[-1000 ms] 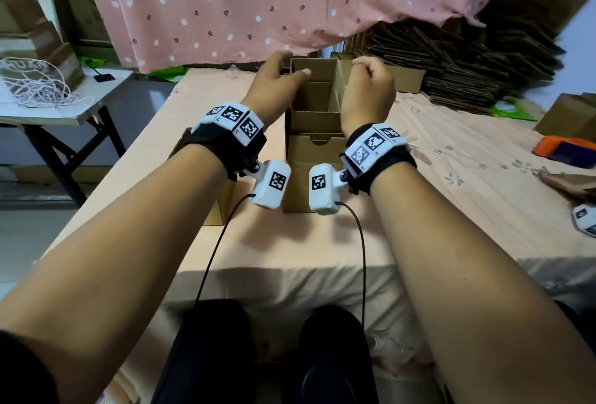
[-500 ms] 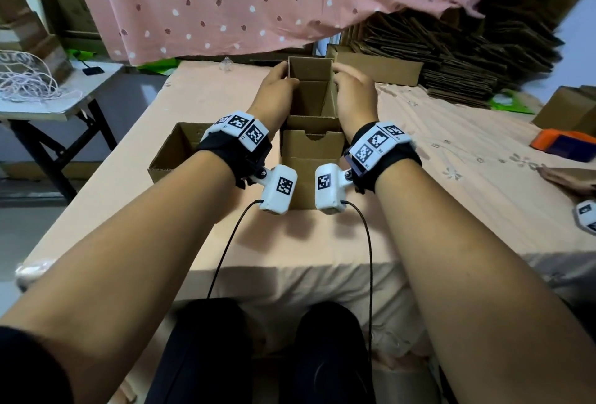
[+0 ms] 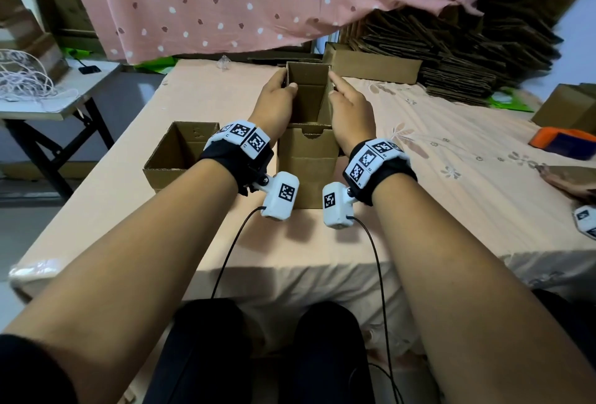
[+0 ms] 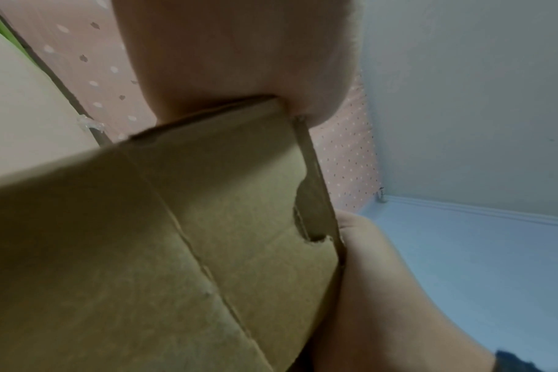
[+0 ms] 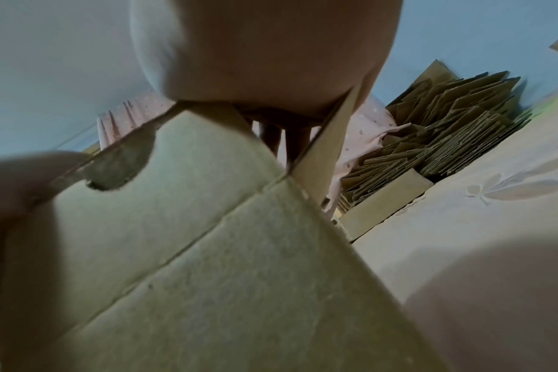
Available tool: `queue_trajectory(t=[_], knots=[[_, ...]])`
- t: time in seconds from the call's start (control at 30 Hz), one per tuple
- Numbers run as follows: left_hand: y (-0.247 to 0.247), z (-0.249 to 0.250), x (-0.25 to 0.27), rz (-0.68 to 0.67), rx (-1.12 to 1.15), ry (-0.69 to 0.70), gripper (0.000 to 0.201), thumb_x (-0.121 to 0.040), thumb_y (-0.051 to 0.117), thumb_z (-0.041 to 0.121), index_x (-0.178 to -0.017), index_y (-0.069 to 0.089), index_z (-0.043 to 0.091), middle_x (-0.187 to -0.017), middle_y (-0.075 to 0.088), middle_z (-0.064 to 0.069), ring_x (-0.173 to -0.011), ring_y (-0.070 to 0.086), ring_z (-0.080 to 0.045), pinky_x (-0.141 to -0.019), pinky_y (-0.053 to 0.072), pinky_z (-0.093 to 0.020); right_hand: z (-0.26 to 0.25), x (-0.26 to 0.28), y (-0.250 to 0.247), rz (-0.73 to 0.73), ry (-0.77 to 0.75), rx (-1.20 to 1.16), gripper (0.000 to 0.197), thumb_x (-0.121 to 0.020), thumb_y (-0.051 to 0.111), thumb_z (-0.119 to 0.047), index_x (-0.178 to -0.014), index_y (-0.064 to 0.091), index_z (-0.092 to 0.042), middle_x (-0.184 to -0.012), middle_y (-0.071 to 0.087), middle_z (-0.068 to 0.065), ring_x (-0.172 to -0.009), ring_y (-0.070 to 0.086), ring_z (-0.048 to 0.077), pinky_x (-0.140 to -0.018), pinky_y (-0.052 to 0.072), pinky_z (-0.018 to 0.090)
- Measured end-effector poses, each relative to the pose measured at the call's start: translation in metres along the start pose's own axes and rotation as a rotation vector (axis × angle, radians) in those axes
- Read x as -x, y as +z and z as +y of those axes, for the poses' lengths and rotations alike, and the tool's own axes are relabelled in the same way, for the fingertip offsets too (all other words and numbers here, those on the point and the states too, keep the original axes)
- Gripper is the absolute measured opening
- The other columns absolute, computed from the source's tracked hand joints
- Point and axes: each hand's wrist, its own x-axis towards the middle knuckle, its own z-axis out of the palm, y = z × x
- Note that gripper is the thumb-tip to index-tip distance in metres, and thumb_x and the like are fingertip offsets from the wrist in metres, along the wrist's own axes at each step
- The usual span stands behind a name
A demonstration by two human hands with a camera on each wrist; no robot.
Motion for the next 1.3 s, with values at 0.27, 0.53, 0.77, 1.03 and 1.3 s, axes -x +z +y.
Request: queue_trajectory(t=[0.27,0.53,0.77,1.03,1.3], knots=[[0.0,-0.002,0.001,-0.024,-0.021,0.022,0.038,-0.105,0.034,0.008,-0.136,0.054,0.018,-0.125,0.065,-0.005,-0.11,0.063,-0.016,-0.09,0.052,-0.025,0.007,0.001,0.001,0.012,-0.006,0.011,0.045,-0.101,0.037,-0.028,-0.144,0.048,-0.038,-0.147,0.052,-0.008,-0.13,0.051,0.015,-0.094,0.038,0.022],[-0.002,-0.005,0.0,-0.027,-0.061,0.018,0.04,-0.104,0.034,0.011,-0.139,0.052,0.019,-0.127,0.064,-0.004,-0.113,0.062,-0.016,-0.093,0.051,-0.028,0.012,0.0,0.004,0.04,-0.013,0.039,0.046,-0.1,0.036,-0.029,-0.143,0.049,-0.04,-0.144,0.055,-0.007,-0.127,0.054,0.017,-0.101,0.043,0.03],[-0.003,-0.005,0.001,-0.034,-0.088,0.02,0.041,-0.105,0.033,0.01,-0.141,0.049,0.018,-0.13,0.062,-0.004,-0.111,0.06,-0.013,-0.085,0.048,-0.019,0.014,0.0,0.005,0.042,-0.017,0.031,0.047,-0.1,0.036,-0.028,-0.144,0.048,-0.039,-0.143,0.056,-0.005,-0.124,0.055,0.018,-0.098,0.044,0.029],[-0.004,-0.005,0.003,-0.026,-0.107,0.002,0.038,-0.105,0.033,0.009,-0.135,0.052,0.021,-0.124,0.063,-0.003,-0.108,0.06,-0.013,-0.081,0.048,-0.019,0.017,0.0,0.005,0.045,-0.012,0.012,0.047,-0.1,0.036,-0.027,-0.145,0.048,-0.038,-0.147,0.052,-0.006,-0.131,0.05,0.018,-0.105,0.04,0.029],[-0.005,-0.006,0.002,-0.023,-0.132,-0.014,0.043,-0.104,0.035,0.008,-0.144,0.044,0.019,-0.13,0.058,-0.002,-0.106,0.059,-0.009,-0.082,0.048,-0.019,0.02,0.0,0.006,0.041,-0.011,-0.012,0.047,-0.1,0.036,-0.026,-0.145,0.048,-0.036,-0.148,0.05,-0.006,-0.135,0.047,0.018,-0.105,0.036,0.027]])
